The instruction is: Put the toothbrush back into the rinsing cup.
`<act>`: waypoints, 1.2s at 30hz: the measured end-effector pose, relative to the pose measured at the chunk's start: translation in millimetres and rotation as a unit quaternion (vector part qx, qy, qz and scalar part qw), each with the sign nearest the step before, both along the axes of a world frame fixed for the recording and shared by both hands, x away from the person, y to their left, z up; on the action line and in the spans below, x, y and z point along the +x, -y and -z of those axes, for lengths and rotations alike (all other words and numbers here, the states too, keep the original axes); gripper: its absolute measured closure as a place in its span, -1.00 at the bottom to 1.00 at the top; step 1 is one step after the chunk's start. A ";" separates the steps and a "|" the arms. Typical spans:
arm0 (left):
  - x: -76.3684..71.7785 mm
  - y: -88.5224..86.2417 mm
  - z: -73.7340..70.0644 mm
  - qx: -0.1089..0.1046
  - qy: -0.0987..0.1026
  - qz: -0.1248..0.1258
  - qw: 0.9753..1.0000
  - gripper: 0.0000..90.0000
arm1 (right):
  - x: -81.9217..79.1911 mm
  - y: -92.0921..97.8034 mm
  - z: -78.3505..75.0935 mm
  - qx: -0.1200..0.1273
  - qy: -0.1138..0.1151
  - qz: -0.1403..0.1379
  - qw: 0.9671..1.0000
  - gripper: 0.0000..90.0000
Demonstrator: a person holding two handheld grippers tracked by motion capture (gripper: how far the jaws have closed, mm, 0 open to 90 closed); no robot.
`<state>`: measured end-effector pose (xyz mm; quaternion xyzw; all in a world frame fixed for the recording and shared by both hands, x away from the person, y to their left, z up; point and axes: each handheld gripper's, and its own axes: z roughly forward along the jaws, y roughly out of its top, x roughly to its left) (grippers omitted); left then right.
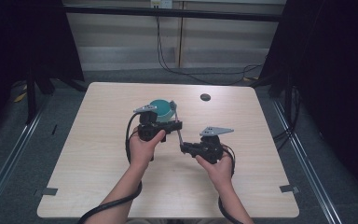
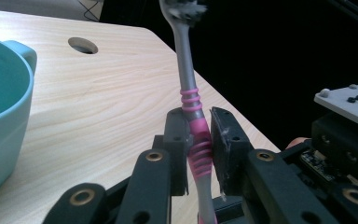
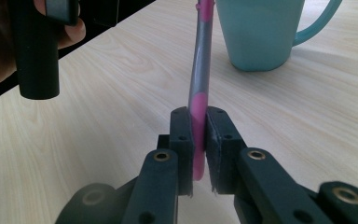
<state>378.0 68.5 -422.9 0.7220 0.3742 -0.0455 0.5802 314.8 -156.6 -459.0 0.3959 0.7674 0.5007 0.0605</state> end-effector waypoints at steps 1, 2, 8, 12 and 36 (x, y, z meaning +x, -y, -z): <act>-0.2 0.2 -0.3 -0.001 -0.001 0.001 1.000 0.72 | 0.0 0.0 0.0 0.000 0.000 0.000 1.000 0.82; -0.7 0.2 -1.1 0.000 0.000 0.001 1.000 0.73 | -0.1 -0.3 0.3 -0.001 0.002 0.000 1.000 0.82; -2.1 3.5 -2.7 -0.001 0.005 -0.001 1.000 0.75 | -0.2 -4.8 0.0 0.009 -0.003 -0.004 1.000 0.79; -3.2 5.6 -3.4 0.002 0.007 -0.003 1.000 0.76 | -0.9 -6.6 0.4 0.015 -0.004 -0.004 1.000 0.77; -1.2 -0.3 -7.6 0.004 -0.001 -0.001 1.000 0.77 | -2.2 0.6 0.6 0.008 0.007 -0.005 1.000 0.41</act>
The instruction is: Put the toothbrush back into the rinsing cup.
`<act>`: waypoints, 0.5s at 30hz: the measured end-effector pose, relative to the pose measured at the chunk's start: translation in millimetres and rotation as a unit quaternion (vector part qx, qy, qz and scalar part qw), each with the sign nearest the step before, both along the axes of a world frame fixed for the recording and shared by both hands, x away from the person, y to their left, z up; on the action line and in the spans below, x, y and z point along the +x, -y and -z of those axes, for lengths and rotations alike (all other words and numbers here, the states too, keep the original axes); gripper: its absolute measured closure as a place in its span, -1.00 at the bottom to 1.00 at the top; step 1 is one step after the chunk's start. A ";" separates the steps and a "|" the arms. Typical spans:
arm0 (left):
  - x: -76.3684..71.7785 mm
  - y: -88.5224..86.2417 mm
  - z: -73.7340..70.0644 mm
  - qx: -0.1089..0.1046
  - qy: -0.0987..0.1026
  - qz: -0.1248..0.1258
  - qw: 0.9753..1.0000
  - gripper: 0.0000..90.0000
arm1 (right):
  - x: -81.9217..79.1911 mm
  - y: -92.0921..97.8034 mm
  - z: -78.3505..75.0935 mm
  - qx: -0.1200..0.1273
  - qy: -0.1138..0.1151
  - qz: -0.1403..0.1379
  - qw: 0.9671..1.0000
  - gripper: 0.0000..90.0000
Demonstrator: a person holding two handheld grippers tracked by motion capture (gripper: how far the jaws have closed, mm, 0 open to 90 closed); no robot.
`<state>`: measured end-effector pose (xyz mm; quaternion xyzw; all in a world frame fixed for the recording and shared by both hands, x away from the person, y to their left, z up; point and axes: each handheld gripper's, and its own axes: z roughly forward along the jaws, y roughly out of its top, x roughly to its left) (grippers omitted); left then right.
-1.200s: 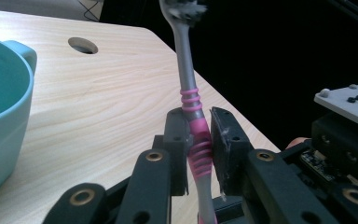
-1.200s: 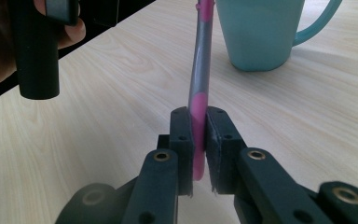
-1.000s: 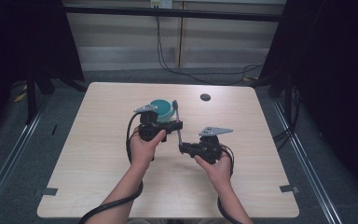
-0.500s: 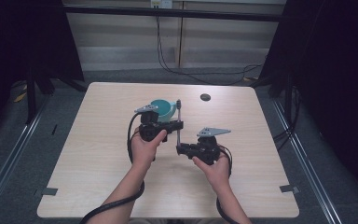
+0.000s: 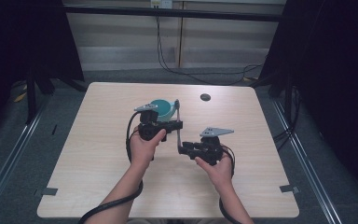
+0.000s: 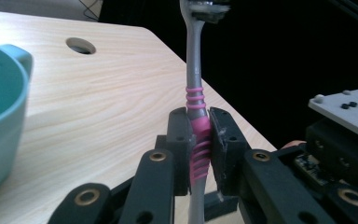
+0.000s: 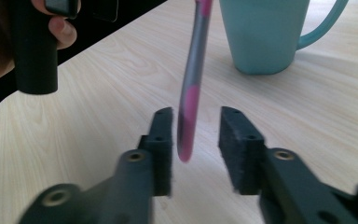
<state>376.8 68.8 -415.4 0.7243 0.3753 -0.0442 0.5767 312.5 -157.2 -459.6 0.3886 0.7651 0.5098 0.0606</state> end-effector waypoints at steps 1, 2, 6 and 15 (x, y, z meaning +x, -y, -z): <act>0.0 0.0 0.0 0.000 0.000 0.000 1.000 0.77 | 0.0 0.0 0.0 0.000 0.000 0.000 1.000 0.41; 0.7 -3.5 -1.3 0.002 0.000 -0.001 1.000 0.77 | -1.1 5.1 -0.6 0.001 0.008 0.004 1.000 0.26; 1.3 -8.7 -3.7 0.002 0.004 -0.005 1.000 0.76 | -3.4 18.4 0.3 -0.009 0.021 0.006 1.000 0.10; 3.1 -18.2 -8.9 0.025 0.020 -0.006 0.999 0.76 | -15.3 45.7 11.3 -0.054 0.019 0.001 0.998 -0.21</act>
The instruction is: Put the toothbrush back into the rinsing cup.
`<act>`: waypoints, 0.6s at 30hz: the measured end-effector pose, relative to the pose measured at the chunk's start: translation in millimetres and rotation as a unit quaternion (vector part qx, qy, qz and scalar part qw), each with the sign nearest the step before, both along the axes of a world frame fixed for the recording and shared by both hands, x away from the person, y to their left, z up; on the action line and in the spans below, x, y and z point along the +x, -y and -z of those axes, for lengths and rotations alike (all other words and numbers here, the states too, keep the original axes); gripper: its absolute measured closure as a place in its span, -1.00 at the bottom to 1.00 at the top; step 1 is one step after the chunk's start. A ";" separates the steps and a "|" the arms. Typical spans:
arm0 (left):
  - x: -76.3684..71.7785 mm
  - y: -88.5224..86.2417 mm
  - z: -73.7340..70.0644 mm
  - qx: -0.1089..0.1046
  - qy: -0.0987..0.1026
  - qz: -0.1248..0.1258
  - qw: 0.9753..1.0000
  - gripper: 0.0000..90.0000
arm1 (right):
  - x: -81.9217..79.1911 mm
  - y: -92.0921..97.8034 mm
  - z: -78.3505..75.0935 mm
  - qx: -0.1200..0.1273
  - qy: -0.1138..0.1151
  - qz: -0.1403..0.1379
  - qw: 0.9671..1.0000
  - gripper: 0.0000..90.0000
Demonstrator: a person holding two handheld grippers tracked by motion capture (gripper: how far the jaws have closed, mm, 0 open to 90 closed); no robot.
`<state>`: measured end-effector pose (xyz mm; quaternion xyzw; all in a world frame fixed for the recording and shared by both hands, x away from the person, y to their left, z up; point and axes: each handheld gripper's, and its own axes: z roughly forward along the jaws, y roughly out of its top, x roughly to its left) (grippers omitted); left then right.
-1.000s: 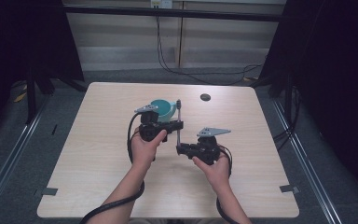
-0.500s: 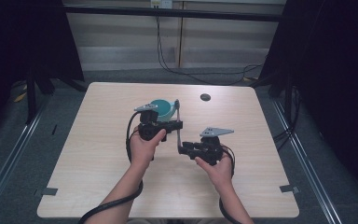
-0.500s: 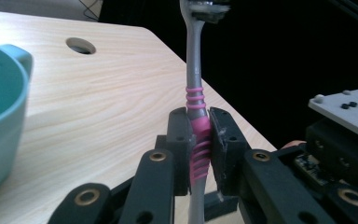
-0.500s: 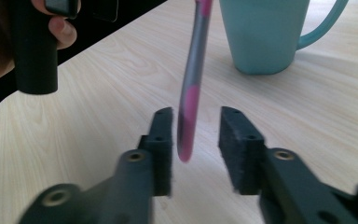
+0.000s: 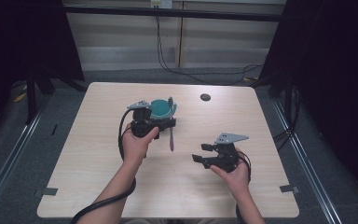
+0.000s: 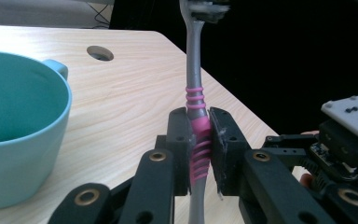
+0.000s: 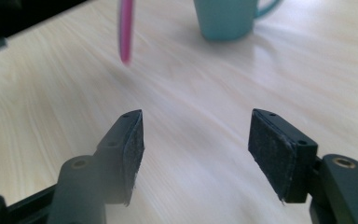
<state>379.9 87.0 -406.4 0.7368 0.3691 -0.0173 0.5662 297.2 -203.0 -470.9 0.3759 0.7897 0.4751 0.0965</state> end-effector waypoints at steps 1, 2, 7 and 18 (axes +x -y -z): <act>0.4 -1.2 -0.5 0.002 0.001 -0.001 1.000 0.76 | -3.1 6.3 4.0 -0.014 0.002 0.003 1.000 -0.27; 0.7 -2.2 -1.1 0.001 0.001 -0.003 1.000 0.76 | -3.1 6.3 4.0 -0.014 0.002 0.003 1.000 -0.27; 2.6 -6.0 -3.8 0.009 0.005 -0.005 1.000 0.76 | -9.9 18.5 15.3 -0.056 -0.004 0.003 0.998 -0.40; 5.1 -13.5 -8.6 0.020 0.011 -0.010 1.000 0.76 | -15.8 27.6 30.0 -0.074 -0.035 0.008 0.997 -0.54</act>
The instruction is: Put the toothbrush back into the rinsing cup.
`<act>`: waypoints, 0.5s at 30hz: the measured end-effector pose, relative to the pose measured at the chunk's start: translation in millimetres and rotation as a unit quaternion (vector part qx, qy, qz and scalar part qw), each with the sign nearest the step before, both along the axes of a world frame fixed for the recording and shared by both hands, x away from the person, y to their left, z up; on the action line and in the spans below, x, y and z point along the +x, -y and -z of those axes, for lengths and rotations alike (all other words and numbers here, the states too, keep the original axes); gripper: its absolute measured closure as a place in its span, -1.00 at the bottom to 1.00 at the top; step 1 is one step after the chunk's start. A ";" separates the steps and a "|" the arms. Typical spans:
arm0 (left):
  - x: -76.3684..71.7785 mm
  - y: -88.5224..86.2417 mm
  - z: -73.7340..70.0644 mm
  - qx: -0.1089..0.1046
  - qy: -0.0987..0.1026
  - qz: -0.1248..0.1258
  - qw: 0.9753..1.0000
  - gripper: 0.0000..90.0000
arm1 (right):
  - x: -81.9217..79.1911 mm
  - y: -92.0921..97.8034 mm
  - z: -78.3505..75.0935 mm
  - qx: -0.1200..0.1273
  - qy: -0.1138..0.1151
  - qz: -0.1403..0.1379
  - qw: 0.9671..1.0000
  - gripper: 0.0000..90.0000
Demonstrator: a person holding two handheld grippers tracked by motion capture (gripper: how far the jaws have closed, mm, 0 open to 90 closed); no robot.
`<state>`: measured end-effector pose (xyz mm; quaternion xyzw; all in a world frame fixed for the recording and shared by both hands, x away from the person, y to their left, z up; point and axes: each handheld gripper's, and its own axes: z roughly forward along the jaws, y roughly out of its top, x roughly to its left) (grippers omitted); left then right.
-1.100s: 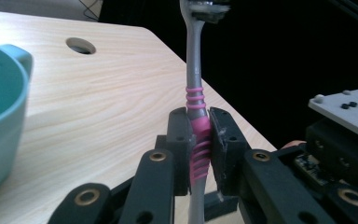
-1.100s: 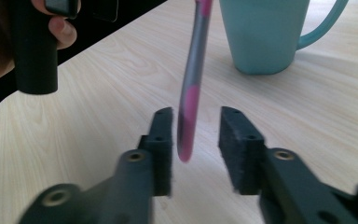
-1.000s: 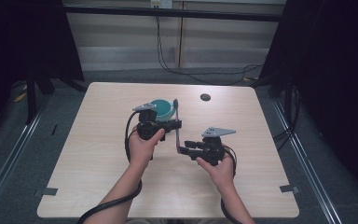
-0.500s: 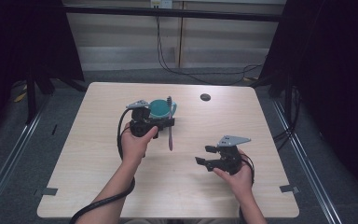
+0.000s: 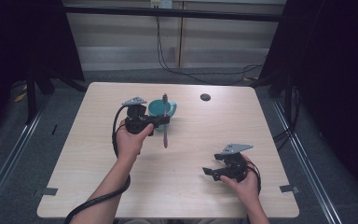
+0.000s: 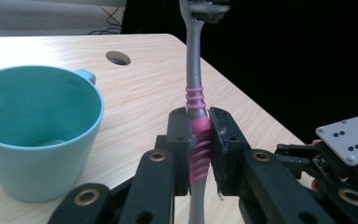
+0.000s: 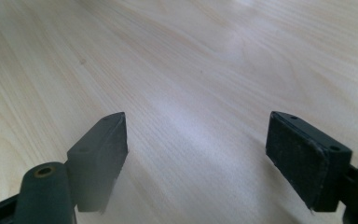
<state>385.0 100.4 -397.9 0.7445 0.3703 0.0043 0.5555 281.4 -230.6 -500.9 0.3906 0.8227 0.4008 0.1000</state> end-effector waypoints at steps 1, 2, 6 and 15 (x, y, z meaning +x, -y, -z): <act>0.5 -1.3 -1.2 0.007 0.003 -0.002 1.000 0.76 | -0.3 0.4 0.7 -0.001 -0.004 0.002 1.000 -0.54; 0.5 -1.3 -1.2 0.007 0.003 -0.002 1.000 0.76 | -0.3 0.4 0.7 -0.001 -0.004 0.002 1.000 -0.54; 2.8 -3.8 -3.6 0.010 0.005 -0.004 1.000 0.76 | -4.9 0.9 4.0 -0.013 -0.002 0.008 1.000 -0.58; 7.6 -5.2 -9.6 0.015 0.013 -0.011 1.000 0.76 | -7.8 1.3 8.4 -0.022 0.005 0.000 1.000 -0.66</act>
